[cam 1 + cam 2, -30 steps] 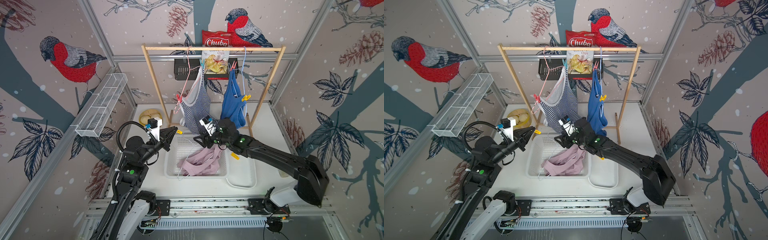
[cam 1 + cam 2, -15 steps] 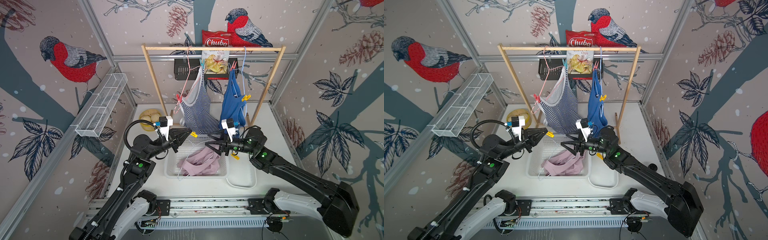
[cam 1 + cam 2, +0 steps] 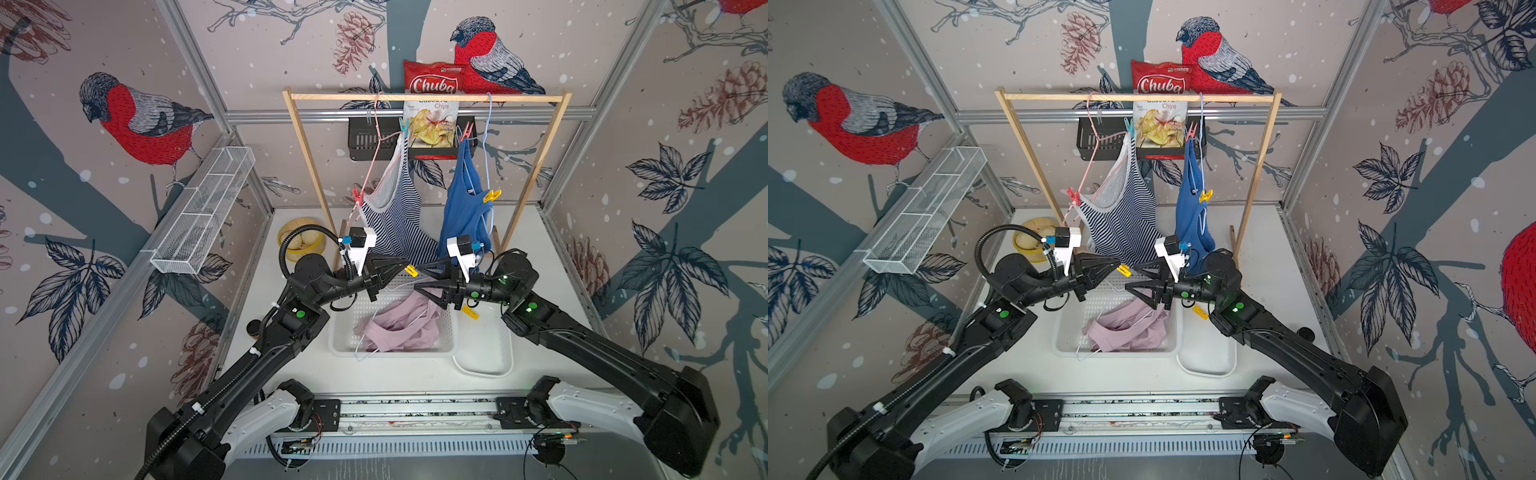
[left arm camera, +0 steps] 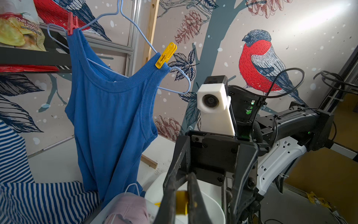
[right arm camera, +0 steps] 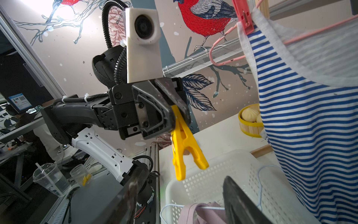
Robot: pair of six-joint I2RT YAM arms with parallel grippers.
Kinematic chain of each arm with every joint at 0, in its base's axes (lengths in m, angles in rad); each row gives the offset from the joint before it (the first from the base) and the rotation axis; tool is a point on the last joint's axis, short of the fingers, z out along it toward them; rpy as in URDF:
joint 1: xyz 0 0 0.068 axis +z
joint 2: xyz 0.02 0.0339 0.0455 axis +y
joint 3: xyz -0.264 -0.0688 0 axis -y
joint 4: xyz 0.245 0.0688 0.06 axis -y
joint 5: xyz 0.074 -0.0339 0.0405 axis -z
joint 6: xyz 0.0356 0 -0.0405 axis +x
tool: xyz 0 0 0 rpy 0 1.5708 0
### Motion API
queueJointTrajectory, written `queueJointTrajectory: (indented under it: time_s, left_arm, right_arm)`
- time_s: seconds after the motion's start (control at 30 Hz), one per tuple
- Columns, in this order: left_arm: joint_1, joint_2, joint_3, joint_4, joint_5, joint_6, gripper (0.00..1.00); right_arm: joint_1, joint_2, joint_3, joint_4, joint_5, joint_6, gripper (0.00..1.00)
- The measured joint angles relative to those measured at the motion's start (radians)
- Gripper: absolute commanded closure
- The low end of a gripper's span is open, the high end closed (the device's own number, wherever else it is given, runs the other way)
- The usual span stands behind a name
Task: Remove the clothespins securing tank tops to the hanger
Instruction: Place the clothespin in the storage box.
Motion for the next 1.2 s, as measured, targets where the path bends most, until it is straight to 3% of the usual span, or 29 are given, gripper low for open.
queueJointTrajectory:
  time_s: [0.53, 0.77, 0.9, 0.97, 1.07, 1.2]
  left_arm:
    - [-0.048, 0.061, 0.043, -0.042, 0.020, 0.045, 0.99]
    - [-0.056, 0.066, 0.053, -0.066, 0.045, 0.071, 0.99]
    - [-0.058, 0.064, 0.057, -0.069, 0.055, 0.081, 0.97]
    - [-0.059, 0.061, 0.058, -0.070, 0.066, 0.093, 0.91]
    - [-0.060, 0.061, 0.058, -0.071, 0.066, 0.095, 0.63]
    - [-0.062, 0.067, 0.063, -0.068, 0.066, 0.101, 0.17]
  right_arm:
    - [-0.018, 0.040, 0.033, 0.012, -0.083, -0.030, 0.42]
    - [-0.018, 0.051, 0.035, 0.011, -0.102, -0.048, 0.54]
    - [-0.026, 0.051, 0.035, 0.007, -0.103, -0.049, 0.68]
    - [-0.029, 0.051, 0.035, 0.006, -0.104, -0.051, 0.76]
    - [-0.029, 0.051, 0.035, 0.004, -0.117, -0.070, 0.92]
    - [-0.030, 0.050, 0.035, -0.005, -0.127, -0.065, 0.96]
